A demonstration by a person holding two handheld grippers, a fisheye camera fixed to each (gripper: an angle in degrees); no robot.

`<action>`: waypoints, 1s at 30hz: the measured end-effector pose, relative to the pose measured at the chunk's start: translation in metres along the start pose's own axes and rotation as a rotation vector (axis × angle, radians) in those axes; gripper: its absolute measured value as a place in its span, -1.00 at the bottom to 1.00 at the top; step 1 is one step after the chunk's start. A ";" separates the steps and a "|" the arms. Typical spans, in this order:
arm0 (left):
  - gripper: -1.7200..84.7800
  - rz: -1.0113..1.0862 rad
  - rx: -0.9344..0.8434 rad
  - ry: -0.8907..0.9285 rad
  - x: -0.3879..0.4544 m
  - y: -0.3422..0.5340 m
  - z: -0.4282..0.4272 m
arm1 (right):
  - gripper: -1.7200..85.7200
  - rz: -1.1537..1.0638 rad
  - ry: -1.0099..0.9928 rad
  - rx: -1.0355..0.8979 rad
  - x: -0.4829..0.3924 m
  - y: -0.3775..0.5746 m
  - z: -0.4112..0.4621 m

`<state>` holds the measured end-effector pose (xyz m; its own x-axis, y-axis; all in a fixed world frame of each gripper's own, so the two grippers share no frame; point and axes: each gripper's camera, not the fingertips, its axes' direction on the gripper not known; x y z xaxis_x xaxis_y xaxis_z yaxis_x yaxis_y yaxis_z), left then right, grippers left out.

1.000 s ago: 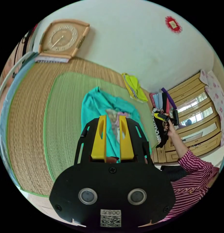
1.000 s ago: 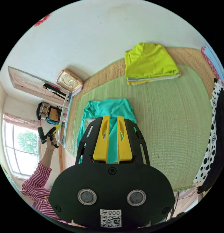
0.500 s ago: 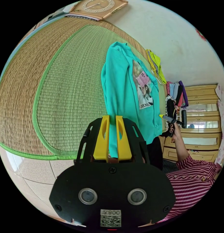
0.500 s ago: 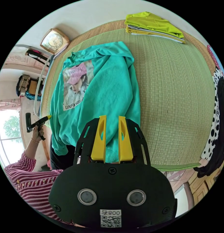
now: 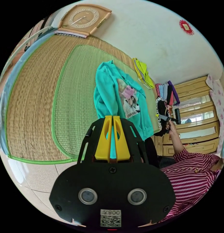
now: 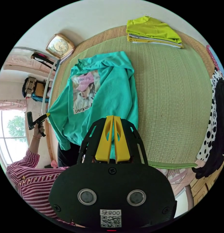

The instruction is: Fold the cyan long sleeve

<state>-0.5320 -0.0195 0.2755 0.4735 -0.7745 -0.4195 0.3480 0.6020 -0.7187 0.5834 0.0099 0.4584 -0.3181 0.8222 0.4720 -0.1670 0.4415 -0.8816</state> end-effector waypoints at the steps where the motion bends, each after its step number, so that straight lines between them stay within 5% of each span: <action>1: -0.95 0.000 0.044 -0.018 -0.005 -0.008 -0.018 | -0.95 -0.007 0.020 0.025 0.004 -0.003 -0.019; 9: -0.92 -0.170 0.278 -0.354 -0.066 -0.037 -0.107 | -0.84 0.024 -0.011 -0.118 0.010 0.010 0.025; 20: -0.87 -0.222 0.173 -0.008 -0.102 0.023 -0.045 | -0.80 0.088 0.001 -0.217 0.003 0.021 0.076; 30: -0.93 -0.074 0.074 0.053 -0.091 0.010 -0.031 | -0.95 0.000 -0.071 -0.163 -0.034 0.019 0.036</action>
<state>-0.5971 0.0508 0.2893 0.4019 -0.8252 -0.3968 0.4401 0.5542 -0.7066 0.5576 -0.0224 0.4251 -0.3846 0.7972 0.4653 -0.0151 0.4986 -0.8667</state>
